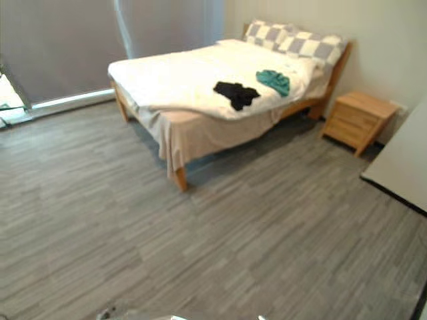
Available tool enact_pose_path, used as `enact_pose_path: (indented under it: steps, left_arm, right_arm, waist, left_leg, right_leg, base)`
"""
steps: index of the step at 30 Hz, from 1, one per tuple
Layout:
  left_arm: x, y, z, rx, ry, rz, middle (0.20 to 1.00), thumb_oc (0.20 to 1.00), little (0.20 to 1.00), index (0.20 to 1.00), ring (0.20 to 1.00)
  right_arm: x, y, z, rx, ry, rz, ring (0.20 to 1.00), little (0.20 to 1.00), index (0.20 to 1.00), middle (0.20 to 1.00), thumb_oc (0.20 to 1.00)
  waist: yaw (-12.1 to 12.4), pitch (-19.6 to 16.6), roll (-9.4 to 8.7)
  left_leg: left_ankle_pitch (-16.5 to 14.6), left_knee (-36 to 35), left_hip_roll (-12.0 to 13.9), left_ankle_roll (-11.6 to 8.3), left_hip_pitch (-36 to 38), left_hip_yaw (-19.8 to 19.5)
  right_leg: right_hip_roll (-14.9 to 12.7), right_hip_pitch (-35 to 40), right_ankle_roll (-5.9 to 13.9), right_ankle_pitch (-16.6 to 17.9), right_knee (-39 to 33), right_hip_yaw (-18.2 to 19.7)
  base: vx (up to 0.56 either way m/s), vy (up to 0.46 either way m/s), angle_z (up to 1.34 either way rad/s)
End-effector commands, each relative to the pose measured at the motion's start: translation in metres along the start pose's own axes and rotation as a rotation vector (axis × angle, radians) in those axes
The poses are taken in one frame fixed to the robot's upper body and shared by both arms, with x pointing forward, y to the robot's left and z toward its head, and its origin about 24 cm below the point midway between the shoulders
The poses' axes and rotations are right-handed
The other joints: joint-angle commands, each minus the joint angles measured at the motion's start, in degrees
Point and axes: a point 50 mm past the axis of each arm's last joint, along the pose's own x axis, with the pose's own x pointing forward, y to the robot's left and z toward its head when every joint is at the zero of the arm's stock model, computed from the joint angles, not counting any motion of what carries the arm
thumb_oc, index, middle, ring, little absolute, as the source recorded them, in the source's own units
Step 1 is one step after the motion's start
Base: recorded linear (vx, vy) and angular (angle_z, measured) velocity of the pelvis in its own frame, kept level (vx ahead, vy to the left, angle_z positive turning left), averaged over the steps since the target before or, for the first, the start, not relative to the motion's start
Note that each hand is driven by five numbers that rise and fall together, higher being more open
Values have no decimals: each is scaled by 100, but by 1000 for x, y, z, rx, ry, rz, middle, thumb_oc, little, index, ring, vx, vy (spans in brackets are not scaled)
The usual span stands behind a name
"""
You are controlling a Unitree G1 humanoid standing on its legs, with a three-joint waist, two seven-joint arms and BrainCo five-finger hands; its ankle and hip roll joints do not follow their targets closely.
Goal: Tidy up the quilt and then pick up the clothes from the bed and put them into the laundry hamper.
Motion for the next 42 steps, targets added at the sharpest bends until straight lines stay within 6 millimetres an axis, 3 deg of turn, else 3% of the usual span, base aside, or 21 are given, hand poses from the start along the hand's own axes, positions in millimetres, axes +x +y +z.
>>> enact_pose_path:
  steps: [1, 9, 12, 13, 15, 17, 20, 21, 22, 24, 26, 29, 30, 31, 32, 34, 36, 39, 40, 41, 42]
  left_arm:
    - [10, 26, 42, 33, -113, 89, 1000, 1000, 1000, 1000, 1000]
    - [12, 32, 45, 134, -124, 94, 1000, 1000, 1000, 1000, 1000]
    - [13, 39, 44, 144, -119, 112, 1000, 1000, 1000, 1000, 1000]
    - [14, 45, 43, 143, -111, 133, 1000, 1000, 1000, 1000, 1000]
    - [14, 49, 44, 135, -99, 158, 1000, 1000, 1000, 1000, 1000]
    - [15, 50, 43, 134, -92, 163, 1000, 1000, 1000, 1000, 1000]
    - [15, 50, 45, 151, -101, 164, 1000, 1000, 1000, 1000, 1000]
    - [15, 51, 50, 170, -119, 168, 1000, 1000, 1000, 1000, 1000]
    - [15, 50, 51, 192, -124, 165, 1000, 1000, 1000, 1000, 1000]
    - [15, 46, 49, 213, -117, 152, 1000, 1000, 1000, 1000, 1000]
    - [14, 40, 42, 236, -100, 130, 1000, 1000, 1000, 1000, 1000]
    - [14, 38, 41, 212, -93, 122, 1000, 1000, 1000, 1000, 1000]
    - [14, 42, 47, 174, -107, 138, 1000, 1000, 1000, 1000, 1000]
    - [14, 42, 47, 174, -106, 139, 1000, 1000, 1000, 1000, 1000]
    - [15, 57, 61, 123, -147, 201, 1000, 1000, 1000, 1000, 1000]
    - [15, 64, 74, 75, -178, 237, 1000, 1000, 1000, 1000, 1000]
    - [15, 65, 82, 48, -206, 257, 1000, 1000, 1000, 1000, 1000]
    - [13, 60, 79, -69, -192, 260, 1000, 1000, 1000, 1000, 1000]
    - [13, 58, 79, -92, -188, 258, 1000, 1000, 1000, 1000, 1000]
    - [13, 57, 78, -91, -188, 257, 1000, 1000, 1000, 1000, 1000]
    - [13, 53, 74, -94, -166, 245, 1000, 1000, 1000, 1000, 1000]
  right_arm:
    - [5, -20, 46, -36, -130, -72, 1000, 1000, 1000, 1000, 1000]
    - [7, -33, 46, -26, -102, -123, 1000, 1000, 1000, 1000, 1000]
    - [7, -34, 48, -2, -106, -125, 1000, 1000, 1000, 1000, 1000]
    - [7, -35, 50, 13, -114, -128, 1000, 1000, 1000, 1000, 1000]
    - [7, -37, 55, 28, -126, -136, 1000, 1000, 1000, 1000, 1000]
    - [7, -38, 56, 42, -128, -139, 1000, 1000, 1000, 1000, 1000]
    - [7, -34, 49, 49, -108, -135, 1000, 1000, 1000, 1000, 1000]
    - [7, -33, 44, 52, -91, -136, 1000, 1000, 1000, 1000, 1000]
    - [7, -33, 41, 55, -79, -137, 1000, 1000, 1000, 1000, 1000]
    - [7, -31, 34, 66, -51, -133, 1000, 1000, 1000, 1000, 1000]
    - [6, -27, 20, 46, -9, -116, 1000, 1000, 1000, 1000, 1000]
    - [7, -31, 15, 22, 4, -118, 1000, 1000, 1000, 1000, 1000]
    - [7, -35, 16, -44, -1, -125, 1000, 1000, 1000, 1000, 1000]
    - [7, -35, 16, -44, -2, -124, 1000, 1000, 1000, 1000, 1000]
    - [8, -46, 28, -75, -44, -163, 1000, 1000, 1000, 1000, 1000]
    - [9, -57, 41, -96, -77, -199, 1000, 1000, 1000, 1000, 1000]
    - [9, -63, 45, -94, -89, -218, 1000, 1000, 1000, 1000, 1000]
    - [8, -63, 46, -62, -109, -230, 1000, 1000, 1000, 1000, 1000]
    - [8, -62, 47, -54, -117, -232, 1000, 1000, 1000, 1000, 1000]
    - [8, -62, 47, -55, -116, -232, 1000, 1000, 1000, 1000, 1000]
    - [7, -61, 48, -46, -129, -240, 1000, 1000, 1000, 1000, 1000]
  waist:
    - [-42, 705, -114]
    - [-60, 788, -80]
    - [-34, 851, -118]
    - [-37, 988, -99]
    - [-97, 1229, -41]
    - [-125, 1281, -9]
    - [-264, 1314, -20]
    - [-396, 1327, -103]
    - [-498, 1348, -91]
    - [-648, 1319, -17]
    - [-660, 1255, 41]
    - [-724, 1209, 142]
    - [-624, 1323, 110]
    - [-639, 1302, 90]
    - [-474, 1515, -119]
    - [-324, 1586, -263]
    - [-216, 1536, -333]
    - [-70, 1334, -239]
    - [-15, 1237, -166]
    - [-18, 1245, -186]
    - [27, 1166, -147]
  left_leg:
    - [-162, -609, 117, -326, 447, -35]
    - [-165, -634, 99, -242, 234, 30]
    - [-191, -628, 125, -180, 223, 22]
    - [-254, -671, 197, -126, 350, 7]
    - [-319, -671, 287, -72, 545, 38]
    - [-381, -671, 327, -83, 647, 50]
    - [-601, -671, 292, -156, 852, -9]
    - [-728, -671, 172, -234, 959, -118]
    - [-829, -671, 192, -306, 1052, -186]
    - [-1045, -671, 246, -391, 1273, -200]
    - [-1122, -607, 300, -401, 1536, -285]
    - [-895, 316, 417, -556, 1384, -244]
    - [29, 2339, 450, -780, 446, -146]
    - [42, 2353, 428, -778, 403, -161]
    - [454, 3992, 417, -746, -532, -15]
    - [301, 4420, 670, -705, -1072, 444]
    - [169, 3821, 790, -732, -1442, 878]
    - [244, 1657, 610, -630, -1468, 1295]
    - [431, 955, 621, -665, -1483, 1432]
    - [469, 861, 580, -662, -1413, 1441]
    - [801, -74, 733, -732, -1451, 1813]
  right_leg:
    - [-172, 881, 590, -161, -1321, 147]
    - [-165, 542, 663, -208, -1087, 221]
    - [-61, 176, 712, -287, -328, 239]
    - [13, -353, 1028, -142, 803, 106]
    - [-37, -1111, 1350, 292, 2079, -43]
    - [-157, -1324, 1329, 332, 2300, -211]
    - [-265, -1475, 1100, 89, 1384, -538]
    - [-241, -1406, 1040, 197, -13, -371]
    - [-258, -1425, 1067, 353, -676, -198]
    - [-261, -1521, 1147, 534, -1117, 62]
    - [-212, -1422, 1022, 659, -1026, 122]
    - [-76, -1239, 860, 653, -896, 148]
    - [-121, -792, 658, 613, -1001, 70]
    - [-146, -818, 660, 626, -1007, 64]
    - [-287, -354, 409, 520, -1194, -1]
    - [-393, 70, 350, 383, -1392, -8]
    - [-488, 451, 363, 212, -1519, -65]
    - [-437, 854, 455, -92, -1584, -85]
    - [-365, 983, 478, -200, -1600, -128]
    - [-395, 1012, 486, -216, -1602, -132]
    - [-336, 1395, 526, -506, -1621, -244]
  base:
    - [11, 29, -9]
    - [33, 63, -4]
    - [26, 52, -10]
    - [41, 65, -11]
    - [62, 61, -29]
    - [143, 19, -4]
    - [422, -63, 3]
    - [467, -137, 20]
    - [615, -176, 31]
    - [540, -140, 46]
    - [607, -189, 37]
    - [426, -206, 27]
    - [218, -207, 15]
    - [369, -425, 21]
    - [281, -324, 14]
    - [400, -268, 7]
    - [482, -52, 4]
    - [540, 78, 14]
    - [394, 80, 5]
    - [560, 111, 11]
    - [535, 101, 4]
